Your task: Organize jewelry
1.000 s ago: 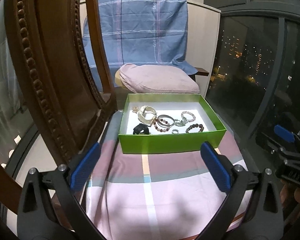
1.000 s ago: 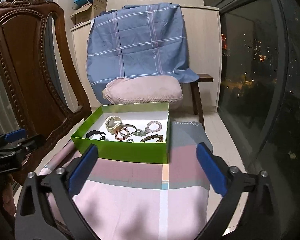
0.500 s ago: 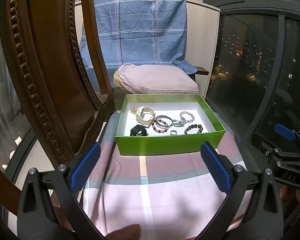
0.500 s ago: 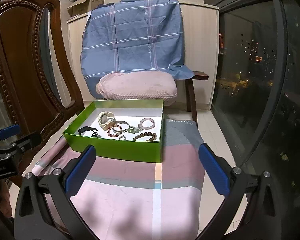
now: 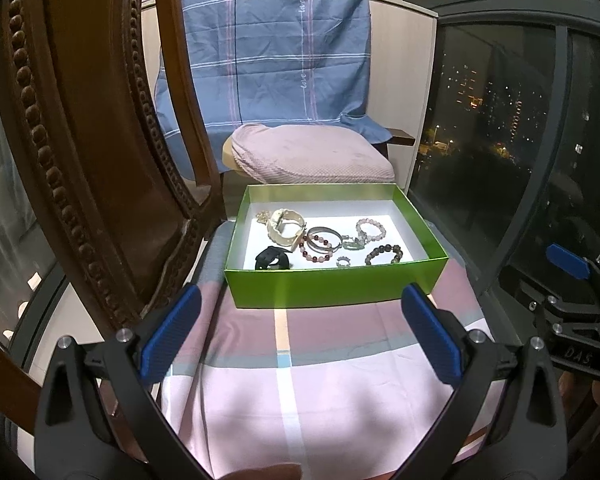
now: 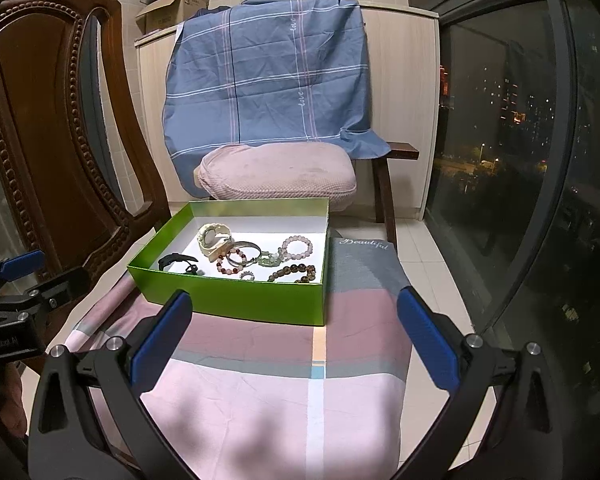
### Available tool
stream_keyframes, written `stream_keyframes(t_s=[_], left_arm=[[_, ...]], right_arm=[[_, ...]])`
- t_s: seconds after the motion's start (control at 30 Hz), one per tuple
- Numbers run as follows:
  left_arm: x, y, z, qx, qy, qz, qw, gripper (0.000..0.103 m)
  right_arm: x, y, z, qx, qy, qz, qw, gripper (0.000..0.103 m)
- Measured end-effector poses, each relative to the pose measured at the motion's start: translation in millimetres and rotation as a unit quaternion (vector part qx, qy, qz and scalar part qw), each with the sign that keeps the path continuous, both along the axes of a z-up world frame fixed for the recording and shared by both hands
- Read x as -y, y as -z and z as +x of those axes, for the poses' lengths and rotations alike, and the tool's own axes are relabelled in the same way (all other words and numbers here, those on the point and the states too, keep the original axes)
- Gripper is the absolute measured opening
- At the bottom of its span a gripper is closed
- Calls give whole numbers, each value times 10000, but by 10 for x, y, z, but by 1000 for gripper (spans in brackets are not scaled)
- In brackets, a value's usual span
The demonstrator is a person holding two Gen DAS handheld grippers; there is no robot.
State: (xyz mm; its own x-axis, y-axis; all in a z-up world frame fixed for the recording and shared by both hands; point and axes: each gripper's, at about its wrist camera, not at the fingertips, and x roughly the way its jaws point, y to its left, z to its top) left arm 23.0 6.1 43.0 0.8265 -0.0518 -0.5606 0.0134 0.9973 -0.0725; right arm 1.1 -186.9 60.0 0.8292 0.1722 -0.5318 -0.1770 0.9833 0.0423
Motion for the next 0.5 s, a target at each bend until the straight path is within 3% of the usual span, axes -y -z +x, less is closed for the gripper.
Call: stream_keyframes(t_s=[0.5], left_arm=[[-22,7,10,-2,-7,-24,10000,99]], right_arm=[[-21,17,-6,2,-9,21,10000,100]])
